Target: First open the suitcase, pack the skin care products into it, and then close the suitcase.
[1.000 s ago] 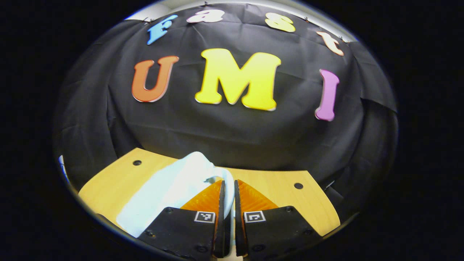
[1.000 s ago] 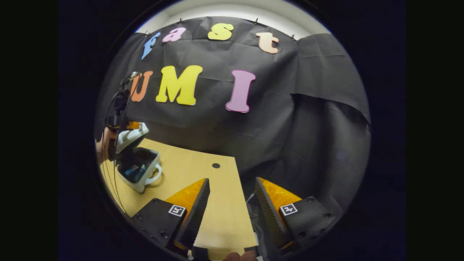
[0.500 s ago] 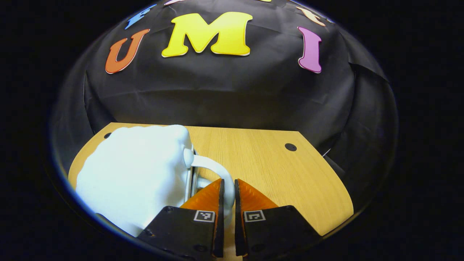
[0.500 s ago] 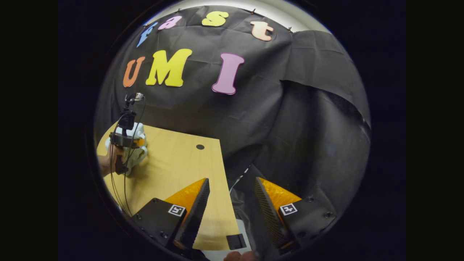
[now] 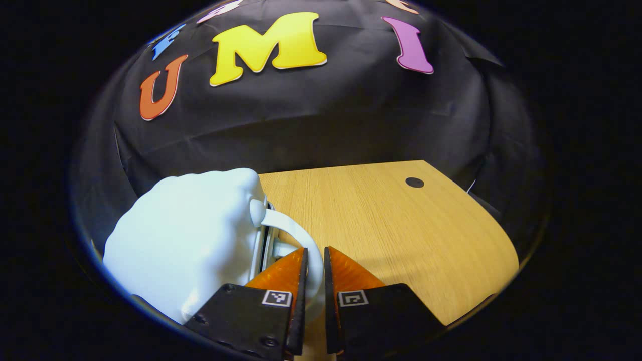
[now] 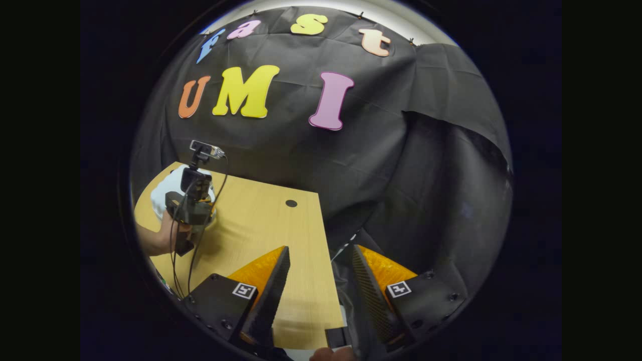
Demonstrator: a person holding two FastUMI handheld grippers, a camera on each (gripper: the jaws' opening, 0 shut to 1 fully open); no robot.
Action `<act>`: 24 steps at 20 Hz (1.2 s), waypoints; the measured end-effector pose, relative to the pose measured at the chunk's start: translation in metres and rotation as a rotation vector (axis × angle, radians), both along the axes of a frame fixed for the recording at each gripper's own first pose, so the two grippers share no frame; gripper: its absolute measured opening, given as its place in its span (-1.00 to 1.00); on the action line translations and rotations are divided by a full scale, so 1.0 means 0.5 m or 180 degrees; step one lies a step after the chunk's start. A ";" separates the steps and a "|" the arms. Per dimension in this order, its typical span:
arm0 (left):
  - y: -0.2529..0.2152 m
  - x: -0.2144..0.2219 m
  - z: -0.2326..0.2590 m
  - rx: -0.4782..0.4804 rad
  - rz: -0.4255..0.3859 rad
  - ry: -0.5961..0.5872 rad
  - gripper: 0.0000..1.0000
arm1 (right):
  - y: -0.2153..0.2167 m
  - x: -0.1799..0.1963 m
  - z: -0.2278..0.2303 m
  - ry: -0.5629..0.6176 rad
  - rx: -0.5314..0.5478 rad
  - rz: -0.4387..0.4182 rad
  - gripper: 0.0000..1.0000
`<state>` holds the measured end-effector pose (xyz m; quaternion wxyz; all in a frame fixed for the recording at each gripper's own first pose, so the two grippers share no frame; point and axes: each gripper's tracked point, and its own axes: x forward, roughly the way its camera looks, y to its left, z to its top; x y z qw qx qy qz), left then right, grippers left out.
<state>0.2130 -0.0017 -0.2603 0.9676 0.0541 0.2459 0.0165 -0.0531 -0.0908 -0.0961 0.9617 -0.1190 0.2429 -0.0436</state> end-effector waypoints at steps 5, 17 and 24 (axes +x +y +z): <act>-0.075 -0.039 0.050 -0.0380 -0.0217 -0.0136 0.79 | 0.027 0.028 0.003 -0.0101 0.0137 0.0123 0.52; 0.069 -0.207 0.633 -0.0238 0.0124 -0.1698 0.98 | 0.261 0.212 0.285 -0.1550 0.0846 0.0627 0.51; 0.113 -0.235 0.657 -0.0221 0.0308 -0.1808 0.98 | 0.328 0.198 0.298 -0.1605 0.0893 0.0814 0.51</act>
